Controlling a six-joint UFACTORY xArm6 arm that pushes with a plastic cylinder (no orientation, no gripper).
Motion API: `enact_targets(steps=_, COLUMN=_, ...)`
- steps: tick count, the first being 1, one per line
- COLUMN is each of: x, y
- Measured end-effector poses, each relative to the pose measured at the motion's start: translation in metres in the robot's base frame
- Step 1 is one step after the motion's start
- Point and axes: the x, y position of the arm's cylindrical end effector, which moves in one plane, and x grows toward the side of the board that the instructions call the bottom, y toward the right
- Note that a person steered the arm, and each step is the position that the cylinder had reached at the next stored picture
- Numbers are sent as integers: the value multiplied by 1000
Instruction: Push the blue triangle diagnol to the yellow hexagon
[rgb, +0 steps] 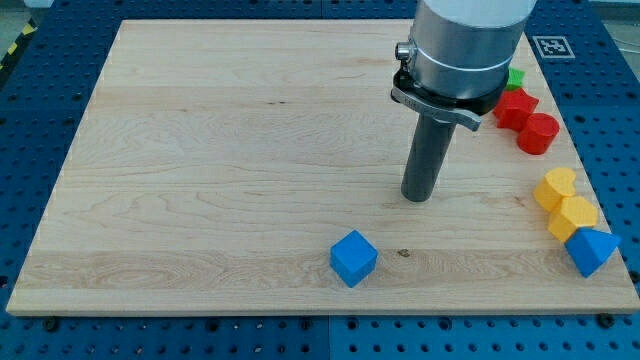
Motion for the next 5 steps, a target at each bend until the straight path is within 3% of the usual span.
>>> enact_targets(steps=2, x=-32, y=24)
enact_targets(steps=5, x=-34, y=98)
